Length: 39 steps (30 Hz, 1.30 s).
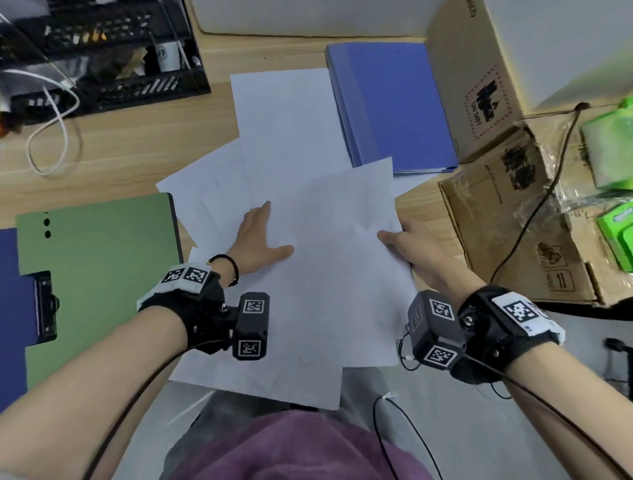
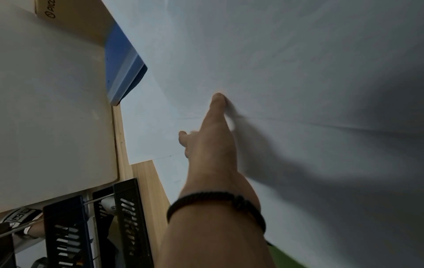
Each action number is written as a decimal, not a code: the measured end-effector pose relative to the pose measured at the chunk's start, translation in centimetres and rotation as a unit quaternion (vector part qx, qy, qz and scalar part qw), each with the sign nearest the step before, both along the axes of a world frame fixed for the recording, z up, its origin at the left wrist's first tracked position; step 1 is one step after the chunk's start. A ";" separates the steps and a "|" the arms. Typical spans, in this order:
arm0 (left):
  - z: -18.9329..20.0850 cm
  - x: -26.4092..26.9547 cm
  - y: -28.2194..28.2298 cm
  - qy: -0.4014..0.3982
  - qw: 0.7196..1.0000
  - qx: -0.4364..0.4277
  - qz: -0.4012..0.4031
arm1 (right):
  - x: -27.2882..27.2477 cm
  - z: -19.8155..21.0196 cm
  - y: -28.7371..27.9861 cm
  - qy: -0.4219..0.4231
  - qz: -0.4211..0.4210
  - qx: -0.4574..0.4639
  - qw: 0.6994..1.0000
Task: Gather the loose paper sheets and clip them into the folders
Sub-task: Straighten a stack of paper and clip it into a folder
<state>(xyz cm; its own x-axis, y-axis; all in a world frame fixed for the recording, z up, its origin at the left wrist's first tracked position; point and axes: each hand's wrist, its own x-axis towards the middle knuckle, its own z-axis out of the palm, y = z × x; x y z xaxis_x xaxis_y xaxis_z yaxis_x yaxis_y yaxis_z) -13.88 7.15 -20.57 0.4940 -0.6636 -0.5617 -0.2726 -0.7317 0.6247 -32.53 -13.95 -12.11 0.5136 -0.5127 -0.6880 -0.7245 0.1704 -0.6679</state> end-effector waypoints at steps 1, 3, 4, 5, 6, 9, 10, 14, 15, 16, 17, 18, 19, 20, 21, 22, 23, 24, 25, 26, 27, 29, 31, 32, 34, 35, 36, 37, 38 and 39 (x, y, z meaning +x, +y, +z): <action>0.3 0.1 -0.1 0.006 1.000 -0.001 0.005 | -0.2 0.4 0.1 -0.006 -0.004 0.002 1.000; 1.1 0.2 -0.4 0.021 1.000 -0.001 0.021 | -0.5 1.3 0.5 -0.019 -0.010 0.003 1.000; 1.4 0.4 -0.5 0.029 0.999 0.003 0.030 | -0.5 1.9 0.8 -0.027 -0.011 0.003 1.000; 1.7 0.6 -0.6 0.035 0.999 0.009 0.033 | -0.4 2.5 1.0 -0.035 -0.007 0.004 0.999; 2.0 0.9 -0.6 0.040 0.998 0.020 0.033 | -0.3 3.1 1.3 -0.044 -0.001 0.004 0.999; 2.8 1.5 -0.7 0.055 0.997 0.014 0.049 | 0.3 5.5 1.8 -0.068 0.035 -0.007 0.997; 3.3 1.5 -0.8 0.067 0.996 0.002 0.066 | 0.5 6.4 1.9 -0.075 0.051 -0.013 0.996; 4.5 2.0 -0.9 0.095 0.987 -0.045 0.119 | 1.9 10.3 2.5 -0.114 0.116 -0.042 0.986; 4.9 2.1 -0.9 0.106 0.984 -0.062 0.128 | 2.4 11.3 2.6 -0.127 0.128 -0.058 0.982; 5.2 2.1 -0.8 0.123 0.979 -0.076 0.141 | 2.8 12.1 2.7 -0.141 0.137 -0.073 0.978; 5.6 2.2 -0.7 0.145 0.973 -0.087 0.159 | 3.3 12.8 2.8 -0.156 0.143 -0.084 0.974; 5.8 2.3 -0.6 0.170 0.964 -0.090 0.183 | 3.8 13.5 3.0 -0.171 0.148 -0.091 0.970; 6.1 2.4 -0.4 0.195 0.953 -0.094 0.211 | 4.3 14.0 3.1 -0.184 0.152 -0.096 0.966; 6.6 2.4 -0.1 0.215 0.944 -0.098 0.232 | 4.8 14.4 3.3 -0.194 0.158 -0.102 0.963; 7.0 2.5 0.2 0.228 0.938 -0.104 0.238 | 5.3 14.7 3.5 -0.202 0.164 -0.110 0.959; 7.2 2.6 0.7 0.232 0.940 -0.105 0.228 | 5.7 14.8 3.7 -0.211 0.171 -0.118 0.955; 7.5 2.6 1.1 0.233 0.942 -0.105 0.216 | 6.0 14.9 4.0 -0.218 0.177 -0.125 0.952; 7.7 2.5 1.7 0.233 0.944 -0.108 0.205 | 6.4 14.9 4.3 -0.222 0.184 -0.129 0.949; 8.0 2.4 2.2 0.233 0.945 -0.114 0.198 | 6.6 14.8 4.6 -0.224 0.191 -0.134 0.946; 8.2 2.2 2.5 0.232 0.946 -0.121 0.192 | 6.8 14.6 4.8 -0.224 0.197 -0.140 0.944; 8.6 2.1 2.9 0.232 0.944 -0.131 0.193 | 7.0 14.4 5.1 -0.223 0.202 -0.144 0.943; 9.3 2.1 3.4 0.228 0.940 -0.147 0.208 | 7.3 13.8 5.6 -0.217 0.204 -0.154 0.942; 10.0 2.2 3.8 0.214 0.937 -0.160 0.225 | 7.5 13.4 5.9 -0.218 0.204 -0.168 0.939; 10.3 2.3 4.0 0.206 0.937 -0.165 0.230 | 7.5 13.2 5.9 -0.217 0.201 -0.178 0.939; 11.0 2.5 4.0 0.179 0.936 -0.181 0.241 | 7.6 12.9 5.3 -0.208 0.195 -0.203 0.937; 11.4 2.6 3.8 0.156 0.935 -0.197 0.251 | 7.7 13.0 4.7 -0.203 0.196 -0.216 0.935; 11.8 2.7 3.5 0.131 0.931 -0.218 0.263 | 7.8 13.0 4.1 -0.195 0.195 -0.228 0.934; 12.3 2.9 3.2 0.109 0.924 -0.239 0.279 | 8.0 13.1 3.6 -0.186 0.193 -0.236 0.934; 12.8 3.0 2.8 0.092 0.913 -0.266 0.296 | 8.1 13.3 3.0 -0.179 0.192 -0.239 0.935; 13.6 3.1 2.2 0.077 0.898 -0.297 0.314 | 8.2 13.4 2.5 -0.172 0.193 -0.241 0.936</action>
